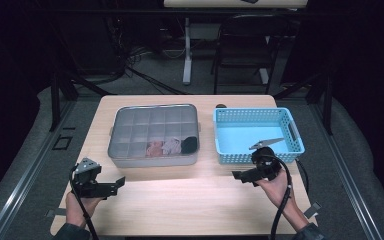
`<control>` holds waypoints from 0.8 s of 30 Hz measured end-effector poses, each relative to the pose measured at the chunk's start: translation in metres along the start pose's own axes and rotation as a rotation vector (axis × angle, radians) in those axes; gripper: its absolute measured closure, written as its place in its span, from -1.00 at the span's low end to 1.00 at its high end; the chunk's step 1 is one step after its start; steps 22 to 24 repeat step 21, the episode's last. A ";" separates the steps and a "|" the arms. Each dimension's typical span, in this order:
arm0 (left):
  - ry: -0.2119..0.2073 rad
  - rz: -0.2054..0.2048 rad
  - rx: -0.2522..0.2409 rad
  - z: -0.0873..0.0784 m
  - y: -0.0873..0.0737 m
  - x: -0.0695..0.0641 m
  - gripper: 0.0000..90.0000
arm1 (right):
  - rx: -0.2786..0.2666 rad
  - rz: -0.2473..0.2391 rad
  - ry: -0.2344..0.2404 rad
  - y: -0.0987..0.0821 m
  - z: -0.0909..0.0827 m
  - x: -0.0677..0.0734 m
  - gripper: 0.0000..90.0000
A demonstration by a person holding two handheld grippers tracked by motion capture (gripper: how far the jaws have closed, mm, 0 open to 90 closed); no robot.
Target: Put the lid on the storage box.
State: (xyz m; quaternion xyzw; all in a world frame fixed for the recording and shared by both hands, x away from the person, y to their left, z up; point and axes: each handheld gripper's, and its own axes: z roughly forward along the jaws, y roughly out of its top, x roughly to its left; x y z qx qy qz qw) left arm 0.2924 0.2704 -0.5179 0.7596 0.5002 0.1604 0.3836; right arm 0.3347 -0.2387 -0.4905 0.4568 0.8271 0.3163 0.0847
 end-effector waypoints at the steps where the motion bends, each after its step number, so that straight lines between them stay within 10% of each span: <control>1: 0.000 -0.005 -0.001 0.000 -0.002 -0.001 -0.99 | 0.004 0.004 -0.007 -0.006 -0.003 -0.003 -0.94; 11: 0.030 -0.021 -0.027 0.006 -0.018 -0.002 -0.99 | 0.041 0.038 -0.091 -0.054 -0.017 -0.023 -1.00; 24: 0.003 -0.021 0.035 0.022 -0.025 0.007 -1.00 | 0.069 0.038 -0.109 -0.061 -0.010 -0.029 -1.00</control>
